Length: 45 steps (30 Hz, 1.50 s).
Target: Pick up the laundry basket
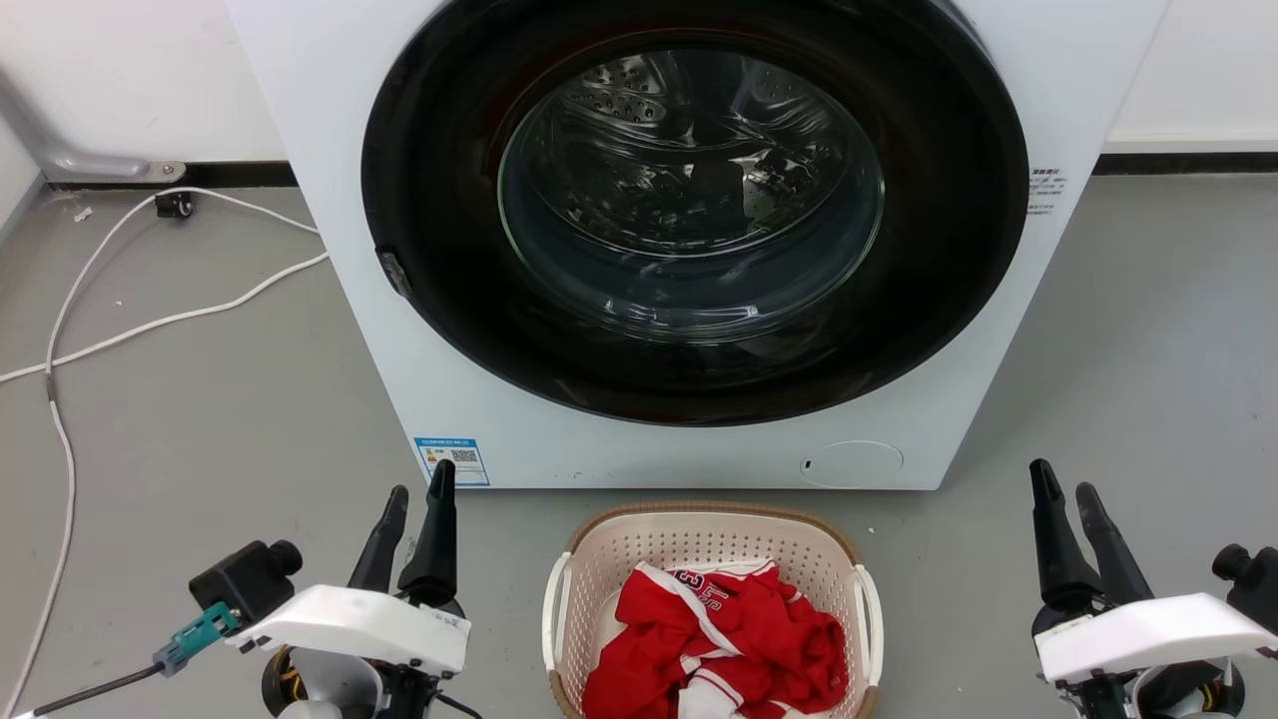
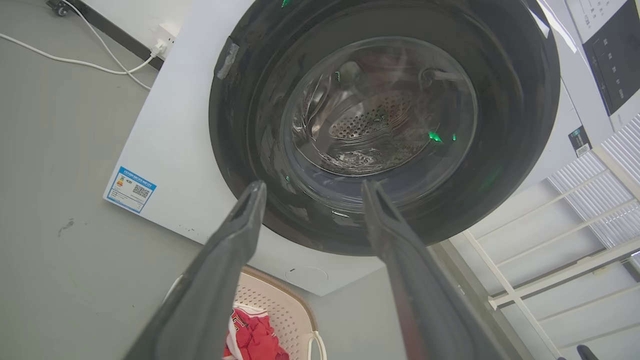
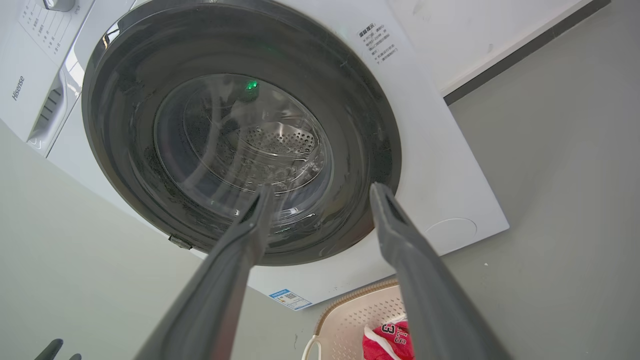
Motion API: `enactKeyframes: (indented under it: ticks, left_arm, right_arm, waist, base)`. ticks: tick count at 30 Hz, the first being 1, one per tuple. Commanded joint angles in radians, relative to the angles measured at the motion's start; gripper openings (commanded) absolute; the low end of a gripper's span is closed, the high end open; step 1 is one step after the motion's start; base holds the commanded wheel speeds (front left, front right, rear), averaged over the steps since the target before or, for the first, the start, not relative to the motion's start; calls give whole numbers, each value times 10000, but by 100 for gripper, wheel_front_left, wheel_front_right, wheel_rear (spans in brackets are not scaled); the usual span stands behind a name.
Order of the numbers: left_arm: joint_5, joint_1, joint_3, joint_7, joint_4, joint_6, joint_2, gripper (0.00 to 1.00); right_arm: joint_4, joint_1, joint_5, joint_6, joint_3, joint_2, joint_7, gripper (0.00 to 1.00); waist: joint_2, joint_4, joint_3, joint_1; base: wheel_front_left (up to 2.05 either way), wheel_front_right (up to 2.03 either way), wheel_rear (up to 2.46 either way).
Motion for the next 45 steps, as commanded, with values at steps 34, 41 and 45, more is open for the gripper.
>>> enactKeyframes:
  ticks: [34,41,45]
  left_arm:
    - [4176,-489,-1027,-1039,427,609,371,100]
    - [4740,-498,-1157,-1181,492,682,390,100]
    - [5262,-517,-1263,-1306,555,711,401,100]
  right_arm:
    - [-470,257,-4499,2,322,16,-422,100]
    - [-519,312,-5032,2,353,18,-480,100]
    - [-549,363,-5520,1,379,20,-498,100]
  waist:
    - [0,65,10,0]
    - [0,85,0,0]
    - [0,107,-8,0]
  base:
    - [0,0,0]
    - [0,0,0]
    - [0,0,0]
